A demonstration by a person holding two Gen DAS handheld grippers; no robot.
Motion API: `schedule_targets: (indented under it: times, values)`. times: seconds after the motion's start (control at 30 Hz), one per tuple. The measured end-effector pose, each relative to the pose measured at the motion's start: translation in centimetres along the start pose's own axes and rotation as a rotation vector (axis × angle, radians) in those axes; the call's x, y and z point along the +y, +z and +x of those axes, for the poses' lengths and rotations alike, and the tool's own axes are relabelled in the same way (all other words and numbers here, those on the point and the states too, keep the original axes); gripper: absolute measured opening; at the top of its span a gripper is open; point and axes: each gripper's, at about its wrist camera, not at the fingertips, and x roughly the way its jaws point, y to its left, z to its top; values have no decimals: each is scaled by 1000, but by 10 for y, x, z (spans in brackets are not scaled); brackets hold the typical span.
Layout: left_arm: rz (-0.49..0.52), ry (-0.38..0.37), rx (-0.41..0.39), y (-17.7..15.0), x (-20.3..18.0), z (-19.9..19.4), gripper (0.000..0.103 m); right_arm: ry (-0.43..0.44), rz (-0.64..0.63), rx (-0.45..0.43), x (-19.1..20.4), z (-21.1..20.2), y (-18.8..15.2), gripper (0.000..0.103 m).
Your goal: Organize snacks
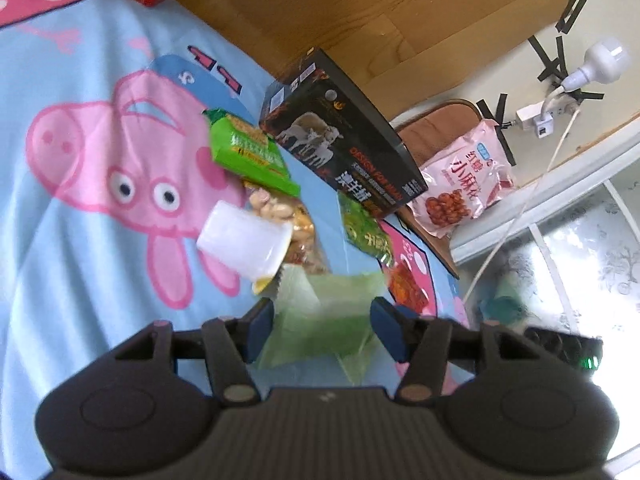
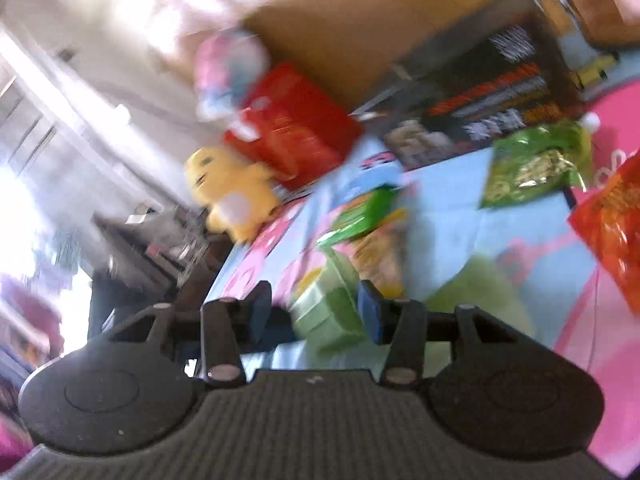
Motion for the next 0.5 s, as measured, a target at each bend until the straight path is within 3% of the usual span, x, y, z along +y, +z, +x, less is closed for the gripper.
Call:
schedule_targets:
  times: [0.17, 0.43, 0.5]
  values:
    - [1, -10, 6, -9, 7, -10, 55, -88, -177, -27, 22, -25, -24, 60]
    - [65, 40, 11, -13, -1, -7, 54, -198, -443, 99, 31, 20, -38, 61]
    - [86, 54, 31, -14, -2, 3, 43, -203, -499, 110, 34, 31, -41, 61]
